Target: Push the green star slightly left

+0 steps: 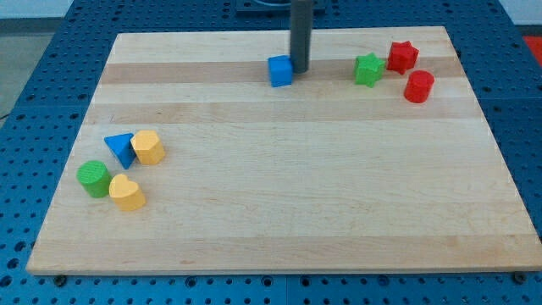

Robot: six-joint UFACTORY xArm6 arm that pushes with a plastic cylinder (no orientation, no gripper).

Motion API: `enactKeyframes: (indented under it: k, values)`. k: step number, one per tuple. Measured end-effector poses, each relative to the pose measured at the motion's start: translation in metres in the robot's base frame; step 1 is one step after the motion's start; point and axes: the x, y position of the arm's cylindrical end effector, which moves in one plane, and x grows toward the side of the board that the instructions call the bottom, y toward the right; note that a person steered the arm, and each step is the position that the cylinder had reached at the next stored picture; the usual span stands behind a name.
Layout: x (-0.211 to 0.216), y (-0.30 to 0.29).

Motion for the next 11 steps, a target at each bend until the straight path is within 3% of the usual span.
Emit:
enactKeyframes:
  k: [2,4,5,6,9,11]
  values:
    - [-0.036,-0.028]
    - [0.075,-0.015]
    - [0.076,0.085]
    - [0.071,0.126]
    - [0.041,0.14]
    - [0.037,0.101]
